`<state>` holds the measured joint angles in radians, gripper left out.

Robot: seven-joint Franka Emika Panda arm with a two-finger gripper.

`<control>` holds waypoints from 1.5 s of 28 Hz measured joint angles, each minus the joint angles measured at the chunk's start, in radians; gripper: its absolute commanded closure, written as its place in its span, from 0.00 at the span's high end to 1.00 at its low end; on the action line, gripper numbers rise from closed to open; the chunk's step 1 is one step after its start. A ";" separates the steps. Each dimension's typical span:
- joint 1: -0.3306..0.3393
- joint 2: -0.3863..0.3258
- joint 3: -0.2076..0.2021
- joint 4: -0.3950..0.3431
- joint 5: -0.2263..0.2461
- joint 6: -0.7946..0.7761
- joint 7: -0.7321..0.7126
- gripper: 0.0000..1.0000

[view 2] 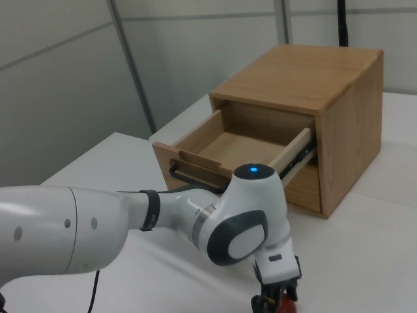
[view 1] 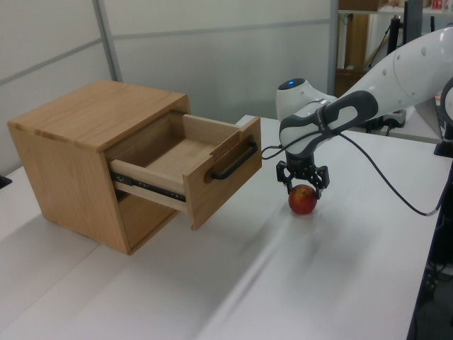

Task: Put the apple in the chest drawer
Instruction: 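Close the gripper around the red apple, then lift the apple and carry it over the open drawer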

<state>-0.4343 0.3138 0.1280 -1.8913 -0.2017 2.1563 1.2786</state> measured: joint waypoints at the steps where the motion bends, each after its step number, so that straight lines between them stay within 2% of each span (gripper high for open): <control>1: 0.004 0.000 0.001 0.000 -0.011 0.000 0.000 0.23; 3: 0.012 0.000 0.003 0.000 -0.031 0.000 0.000 0.00; 8: 0.029 0.001 0.004 0.000 -0.065 0.000 -0.010 0.00; 17: 0.014 0.000 0.002 0.015 -0.060 0.009 -0.033 0.00; 20: -0.001 -0.006 0.002 0.043 -0.023 0.018 -0.055 0.00; 26: -0.030 -0.062 0.000 0.129 0.099 0.017 -0.127 0.00; 33: -0.033 -0.132 0.002 0.228 0.178 -0.034 -0.135 0.00; 42: 0.002 -0.156 0.006 0.404 0.274 -0.062 -0.137 0.00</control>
<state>-0.4326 0.1577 0.1338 -1.4877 0.0726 2.0947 1.1420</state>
